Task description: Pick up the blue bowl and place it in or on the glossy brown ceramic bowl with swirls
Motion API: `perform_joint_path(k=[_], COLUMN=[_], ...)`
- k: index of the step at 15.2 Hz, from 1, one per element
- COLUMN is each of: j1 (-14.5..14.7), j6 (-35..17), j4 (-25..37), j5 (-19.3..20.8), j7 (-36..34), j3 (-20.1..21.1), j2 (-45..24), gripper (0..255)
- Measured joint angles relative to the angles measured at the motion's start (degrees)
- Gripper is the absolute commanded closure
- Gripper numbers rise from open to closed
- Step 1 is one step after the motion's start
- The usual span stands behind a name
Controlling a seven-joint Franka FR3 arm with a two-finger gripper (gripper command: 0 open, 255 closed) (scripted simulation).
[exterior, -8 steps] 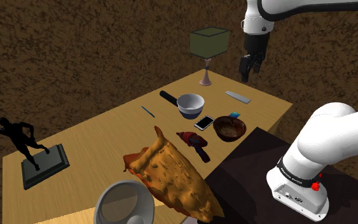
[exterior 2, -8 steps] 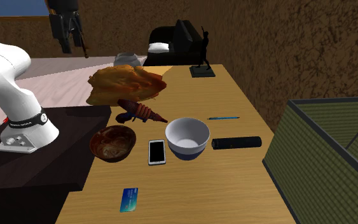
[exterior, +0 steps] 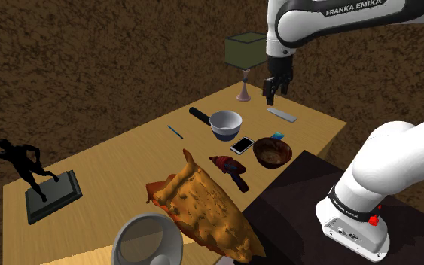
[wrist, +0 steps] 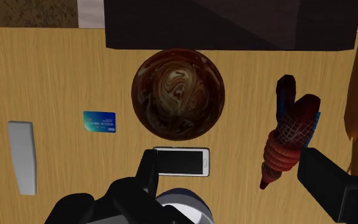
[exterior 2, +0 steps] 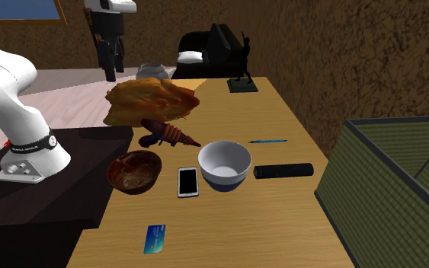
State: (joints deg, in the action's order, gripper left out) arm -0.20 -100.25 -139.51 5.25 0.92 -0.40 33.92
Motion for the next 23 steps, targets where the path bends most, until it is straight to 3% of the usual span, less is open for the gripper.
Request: perform_joint_path(k=[6, 14, 23], j1=[0.16, 0.33, 1.19], j6=[-9.95, -19.04, -23.98], j4=[2.59, 11.23, 26.43], j5=[0.7, 2.89, 6.27], j7=[-2.78, -6.84, -10.71], j3=[1.34, 2.78, 2.79], j2=[-12.67, -30.7, -51.34], gripper=[0, 0, 0])
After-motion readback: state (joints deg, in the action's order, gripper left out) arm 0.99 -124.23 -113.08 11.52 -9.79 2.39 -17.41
